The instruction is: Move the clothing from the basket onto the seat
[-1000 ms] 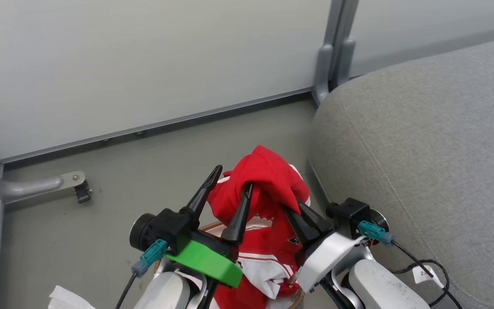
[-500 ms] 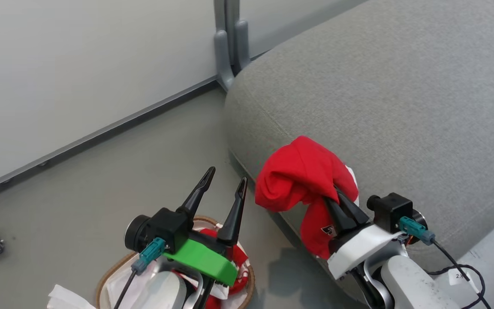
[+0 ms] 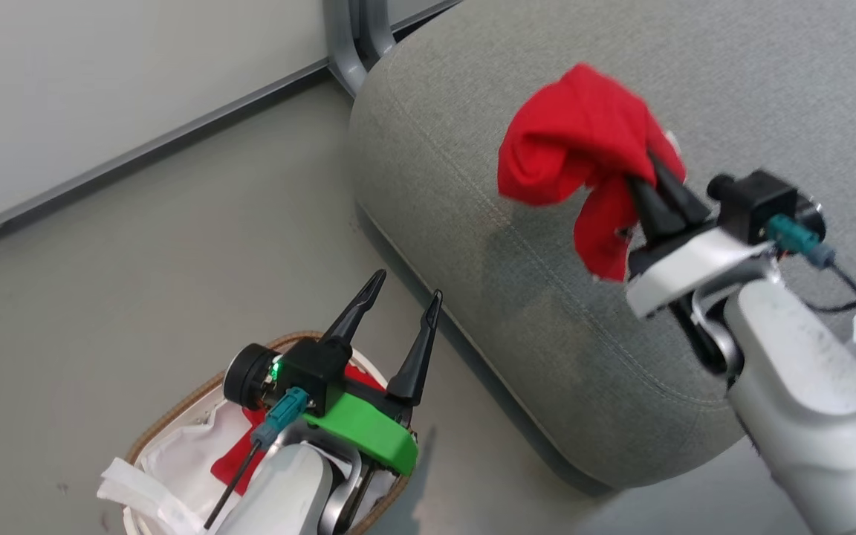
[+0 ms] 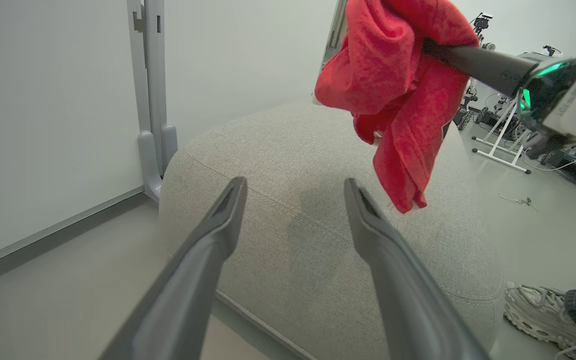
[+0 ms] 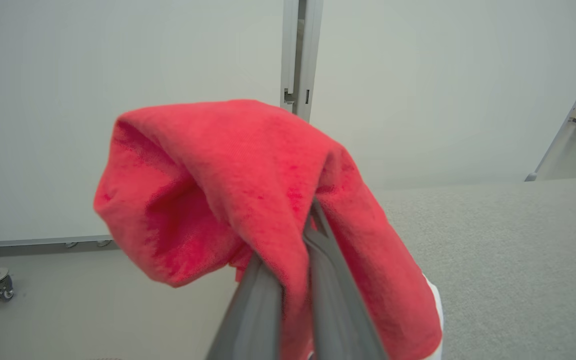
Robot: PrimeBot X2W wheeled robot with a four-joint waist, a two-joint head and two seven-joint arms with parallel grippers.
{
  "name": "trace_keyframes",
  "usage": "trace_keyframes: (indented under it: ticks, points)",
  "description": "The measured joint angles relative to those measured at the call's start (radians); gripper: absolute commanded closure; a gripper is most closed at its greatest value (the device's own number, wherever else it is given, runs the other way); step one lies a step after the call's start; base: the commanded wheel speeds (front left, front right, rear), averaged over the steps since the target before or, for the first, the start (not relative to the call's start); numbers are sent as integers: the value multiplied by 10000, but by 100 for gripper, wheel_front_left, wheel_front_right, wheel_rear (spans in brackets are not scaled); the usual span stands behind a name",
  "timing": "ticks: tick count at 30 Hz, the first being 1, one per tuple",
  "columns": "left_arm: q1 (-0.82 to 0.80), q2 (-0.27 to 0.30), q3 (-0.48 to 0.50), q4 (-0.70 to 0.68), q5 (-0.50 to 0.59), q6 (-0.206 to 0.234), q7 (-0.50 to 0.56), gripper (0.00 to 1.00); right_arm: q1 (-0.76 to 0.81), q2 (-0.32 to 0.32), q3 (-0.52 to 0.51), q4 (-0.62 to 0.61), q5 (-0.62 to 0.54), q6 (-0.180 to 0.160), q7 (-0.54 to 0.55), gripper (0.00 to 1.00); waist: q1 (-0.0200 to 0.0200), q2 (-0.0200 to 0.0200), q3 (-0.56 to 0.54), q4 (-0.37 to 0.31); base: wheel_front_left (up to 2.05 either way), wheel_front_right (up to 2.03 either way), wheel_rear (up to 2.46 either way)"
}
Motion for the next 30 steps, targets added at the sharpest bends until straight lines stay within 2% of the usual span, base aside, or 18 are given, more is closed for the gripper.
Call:
trace_keyframes:
  ticks: [7,15,21,28,29,30]
  points:
    - [-658,111,-48,-56,113,-10,0,0,-2745,-788,-213,940,-458,2,0,100,0,0,1042,699,0,0,0]
    - [-1272,244,-142,-385,314,-10,0,0,-4827,-1373,-1549,2771,-1070,4,-2,100,1,0,2290,1711,0,0,0]
    - [-1564,249,-150,-686,428,-10,0,0,-5290,-1845,-2861,4240,-1737,4,-2,100,1,0,3091,2476,0,0,0]
    - [-1643,320,4,-721,506,-10,-2,0,-4618,-1699,-5193,5497,-2401,4,-2,100,1,0,3872,3144,0,0,0]
    - [-1635,330,25,-681,504,-10,0,0,-4468,-1653,-5482,5672,-2493,4,-2,74,2,0,3952,3224,0,0,0]
    - [-1624,349,33,-660,504,-10,0,0,-4366,-1609,-5682,5772,-2548,4,0,0,2,0,4004,3283,0,0,0]
